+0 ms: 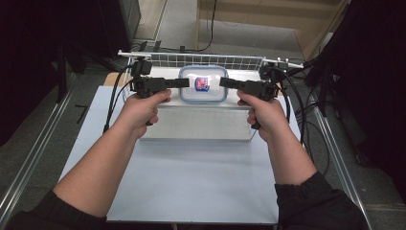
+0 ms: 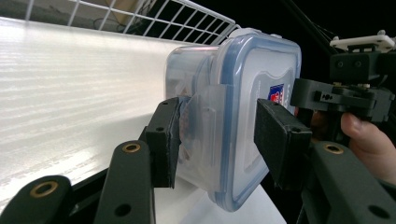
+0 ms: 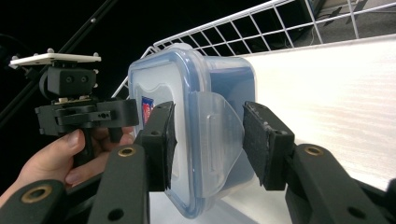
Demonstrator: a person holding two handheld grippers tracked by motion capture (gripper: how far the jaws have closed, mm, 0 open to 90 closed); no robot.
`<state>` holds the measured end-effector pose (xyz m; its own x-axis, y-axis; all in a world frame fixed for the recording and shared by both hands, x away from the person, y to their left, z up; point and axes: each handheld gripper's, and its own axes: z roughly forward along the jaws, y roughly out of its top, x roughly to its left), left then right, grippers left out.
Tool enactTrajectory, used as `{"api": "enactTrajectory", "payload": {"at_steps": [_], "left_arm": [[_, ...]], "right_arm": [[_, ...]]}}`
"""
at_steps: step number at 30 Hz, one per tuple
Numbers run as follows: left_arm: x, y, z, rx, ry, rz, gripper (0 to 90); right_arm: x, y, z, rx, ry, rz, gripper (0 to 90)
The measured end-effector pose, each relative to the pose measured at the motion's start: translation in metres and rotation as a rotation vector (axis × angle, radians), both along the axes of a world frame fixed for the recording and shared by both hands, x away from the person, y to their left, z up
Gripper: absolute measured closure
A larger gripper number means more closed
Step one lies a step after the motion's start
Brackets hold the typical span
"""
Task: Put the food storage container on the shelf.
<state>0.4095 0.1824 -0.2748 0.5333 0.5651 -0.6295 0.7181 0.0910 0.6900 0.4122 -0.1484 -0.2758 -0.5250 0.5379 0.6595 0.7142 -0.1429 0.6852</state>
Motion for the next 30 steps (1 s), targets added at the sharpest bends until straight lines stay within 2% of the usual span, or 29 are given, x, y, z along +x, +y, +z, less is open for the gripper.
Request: {"api": "enactTrajectory", "payload": {"at_steps": [7, 12, 17, 22, 24, 27, 30], "left_arm": [[0.004, -0.002, -0.001, 0.002, -0.019, 0.028, 53.4], [0.006, -0.005, -0.004, 0.015, -0.036, 0.053, 50.7], [0.007, -0.008, -0.004, 0.02, -0.047, 0.062, 49.9], [0.011, -0.01, -0.006, 0.015, -0.045, 0.071, 48.8], [0.012, -0.013, -0.007, 0.028, -0.052, 0.077, 46.5], [0.015, -0.013, -0.008, 0.022, -0.05, 0.084, 44.6], [0.015, -0.015, -0.009, 0.03, -0.066, 0.109, 43.5]], "right_arm": [[0.005, 0.005, -0.006, -0.021, 0.014, -0.035, 52.3], [0.009, 0.009, -0.009, -0.028, 0.009, -0.06, 49.9], [0.012, 0.009, -0.01, -0.014, 0.012, -0.08, 49.2], [0.014, 0.012, -0.011, -0.022, 0.009, -0.112, 46.5], [0.015, 0.012, -0.013, -0.016, 0.013, -0.12, 45.8], [0.019, 0.013, -0.015, -0.008, 0.014, -0.121, 44.1], [0.021, 0.014, -0.017, -0.009, 0.02, -0.122, 41.0]]}}
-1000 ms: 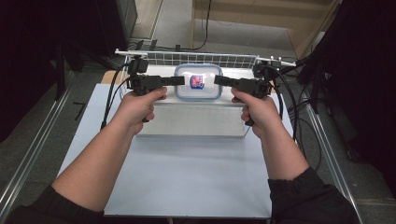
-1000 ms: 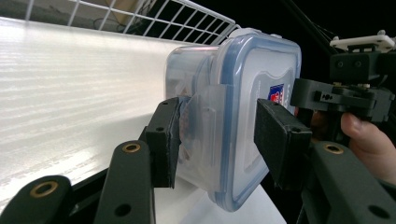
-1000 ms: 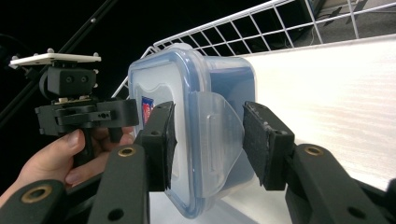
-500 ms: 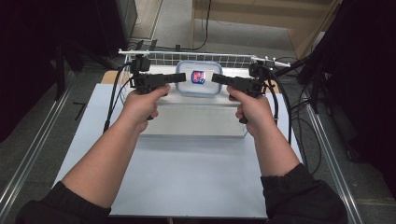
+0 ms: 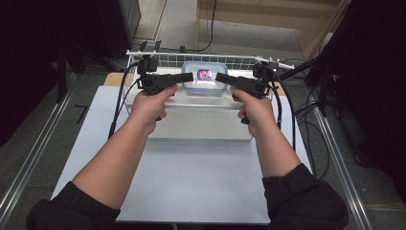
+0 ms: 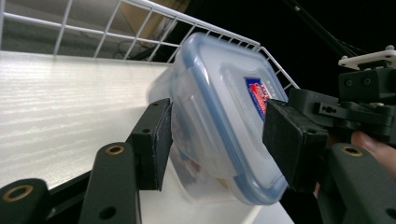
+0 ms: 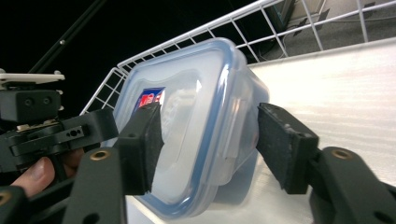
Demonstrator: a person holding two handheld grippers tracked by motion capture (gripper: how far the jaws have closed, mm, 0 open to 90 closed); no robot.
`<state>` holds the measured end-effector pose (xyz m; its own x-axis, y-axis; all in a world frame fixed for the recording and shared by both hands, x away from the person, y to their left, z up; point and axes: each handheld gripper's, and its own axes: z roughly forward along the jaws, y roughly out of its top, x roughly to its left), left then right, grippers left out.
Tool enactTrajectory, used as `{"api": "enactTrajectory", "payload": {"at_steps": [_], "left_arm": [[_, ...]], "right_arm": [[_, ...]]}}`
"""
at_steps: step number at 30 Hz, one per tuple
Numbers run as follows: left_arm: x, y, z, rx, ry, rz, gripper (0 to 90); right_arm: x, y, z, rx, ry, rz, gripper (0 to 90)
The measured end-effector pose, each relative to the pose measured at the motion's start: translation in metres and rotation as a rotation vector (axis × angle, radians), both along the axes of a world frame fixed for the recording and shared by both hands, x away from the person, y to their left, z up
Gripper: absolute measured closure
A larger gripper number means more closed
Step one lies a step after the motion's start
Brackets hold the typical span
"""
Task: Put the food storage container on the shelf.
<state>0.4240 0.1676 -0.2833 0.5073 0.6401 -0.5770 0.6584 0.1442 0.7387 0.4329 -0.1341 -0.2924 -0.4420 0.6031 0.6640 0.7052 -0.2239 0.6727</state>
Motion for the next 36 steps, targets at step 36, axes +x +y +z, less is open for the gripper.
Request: {"api": "enactTrajectory", "payload": {"at_steps": [36], "left_arm": [[-0.134, 0.052, -0.058, 0.115, -0.218, 0.005, 40.9]], "right_arm": [[-0.109, -0.024, -0.035, -0.17, -0.189, -0.009, 32.1]]}}
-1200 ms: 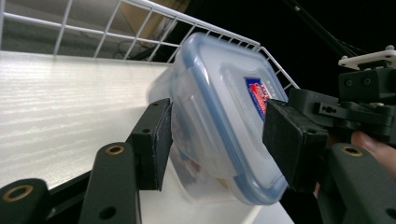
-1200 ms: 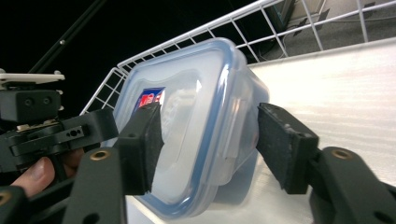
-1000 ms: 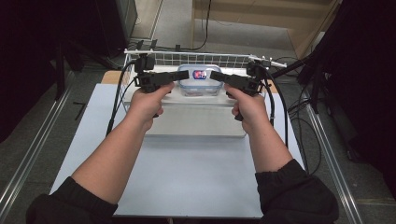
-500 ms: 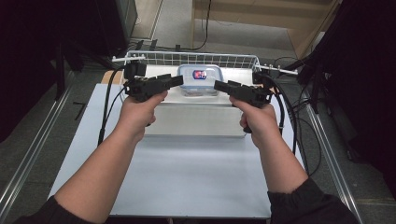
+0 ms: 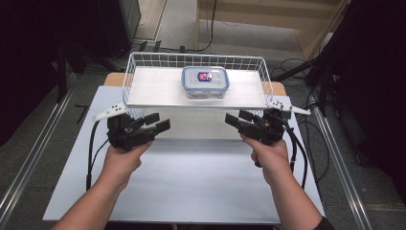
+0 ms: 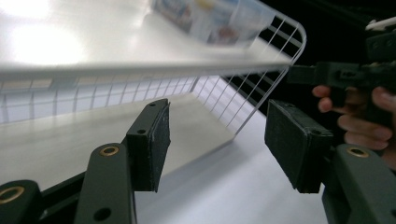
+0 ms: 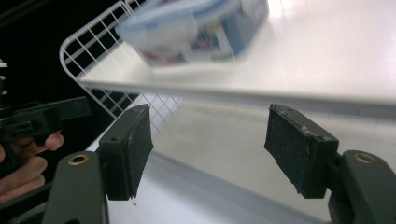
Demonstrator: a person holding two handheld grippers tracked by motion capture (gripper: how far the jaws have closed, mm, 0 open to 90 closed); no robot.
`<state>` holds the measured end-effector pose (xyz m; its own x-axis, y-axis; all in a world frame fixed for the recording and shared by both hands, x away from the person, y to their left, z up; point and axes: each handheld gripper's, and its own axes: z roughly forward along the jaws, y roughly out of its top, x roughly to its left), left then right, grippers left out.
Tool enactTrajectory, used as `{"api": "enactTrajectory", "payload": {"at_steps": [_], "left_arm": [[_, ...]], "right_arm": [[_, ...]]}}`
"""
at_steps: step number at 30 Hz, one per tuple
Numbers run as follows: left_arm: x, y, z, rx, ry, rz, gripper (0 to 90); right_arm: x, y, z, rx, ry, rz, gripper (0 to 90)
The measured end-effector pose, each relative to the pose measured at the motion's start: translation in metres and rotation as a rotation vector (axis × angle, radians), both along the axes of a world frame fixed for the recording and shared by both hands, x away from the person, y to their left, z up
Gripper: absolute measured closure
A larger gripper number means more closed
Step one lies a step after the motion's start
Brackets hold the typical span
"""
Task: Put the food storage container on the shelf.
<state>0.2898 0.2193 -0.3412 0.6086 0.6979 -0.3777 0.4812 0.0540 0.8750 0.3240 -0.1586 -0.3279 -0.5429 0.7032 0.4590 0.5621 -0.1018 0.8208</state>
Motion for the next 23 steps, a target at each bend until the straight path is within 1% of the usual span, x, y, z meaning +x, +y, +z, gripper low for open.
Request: {"api": "enactTrajectory", "payload": {"at_steps": [2, 4, 5, 6, 7, 8, 10, 11, 12, 13, 14, 15, 16, 17, 18, 19, 20, 21, 22, 23], "left_arm": [[-0.01, 0.006, -0.014, 0.011, -0.008, 0.003, 40.8], [-0.019, 0.011, -0.026, 0.035, -0.026, 0.017, 39.4], [-0.026, 0.014, -0.034, 0.066, -0.033, 0.024, 38.8], [-0.03, 0.015, -0.038, 0.083, -0.031, 0.029, 38.4], [-0.035, 0.018, -0.046, 0.106, -0.025, 0.032, 37.8], [-0.04, 0.02, -0.053, 0.132, -0.02, 0.028, 37.5], [-0.049, 0.021, -0.066, 0.203, -0.003, 0.022, 37.0], [-0.053, 0.021, -0.074, 0.243, 0.016, 0.025, 36.6], [-0.059, 0.022, -0.082, 0.267, 0.034, 0.035, 35.7], [-0.065, 0.024, -0.091, 0.275, 0.044, 0.041, 34.6], [-0.074, 0.026, -0.104, 0.295, 0.053, 0.053, 33.2], [-0.079, 0.027, -0.111, 0.327, 0.05, 0.056, 31.3], [-0.081, 0.025, -0.118, 0.385, 0.059, 0.05, 31.0], [-0.08, 0.02, -0.123, 0.442, 0.075, 0.023, 28.9], [-0.079, 0.018, -0.124, 0.463, 0.072, 0.016, 25.6], [-0.078, 0.017, -0.124, 0.453, 0.072, 0.019, 25.3], [-0.077, 0.017, -0.124, 0.438, 0.074, 0.025, 25.4], [-0.075, 0.017, -0.123, 0.417, 0.073, 0.032, 25.1], [-0.074, 0.017, -0.121, 0.409, 0.074, 0.038, 24.1], [-0.074, 0.018, -0.119, 0.405, 0.074, 0.039, 23.5]], "right_arm": [[-0.007, -0.002, -0.013, -0.01, 0.0, -0.01, 31.9], [-0.015, -0.004, -0.026, -0.046, -0.01, -0.016, 31.8], [-0.017, -0.005, -0.032, -0.065, -0.015, -0.021, 31.8], [-0.023, -0.006, -0.041, -0.081, -0.024, -0.026, 31.6], [-0.026, -0.008, -0.046, -0.087, -0.025, -0.03, 31.6], [-0.033, -0.011, -0.055, -0.089, -0.032, -0.037, 32.2], [-0.044, -0.016, -0.069, -0.087, -0.039, -0.04, 32.6], [-0.05, -0.019, -0.074, -0.089, -0.04, -0.044, 32.6], [-0.057, -0.022, -0.082, -0.088, -0.045, -0.048, 32.3], [-0.064, -0.025, -0.089, -0.101, -0.049, -0.056, 31.9], [-0.071, -0.028, -0.096, -0.118, -0.068, -0.066, 31.5], [-0.083, -0.033, -0.106, -0.126, -0.089, -0.09, 31.6], [-0.089, -0.035, -0.113, -0.144, -0.104, -0.102, 31.9], [-0.093, -0.036, -0.118, -0.184, -0.104, -0.091, 31.2], [-0.093, -0.036, -0.122, -0.228, -0.098, -0.065, 30.4], [-0.094, -0.037, -0.125, -0.24, -0.097, -0.069, 30.6], [-0.093, -0.037, -0.127, -0.237, -0.094, -0.074, 30.4], [-0.091, -0.037, -0.128, -0.232, -0.082, -0.074, 29.6], [-0.089, -0.036, -0.129, -0.232, -0.073, -0.069, 29.2], [-0.088, -0.035, -0.13, -0.241, -0.076, -0.068, 29.3]]}}
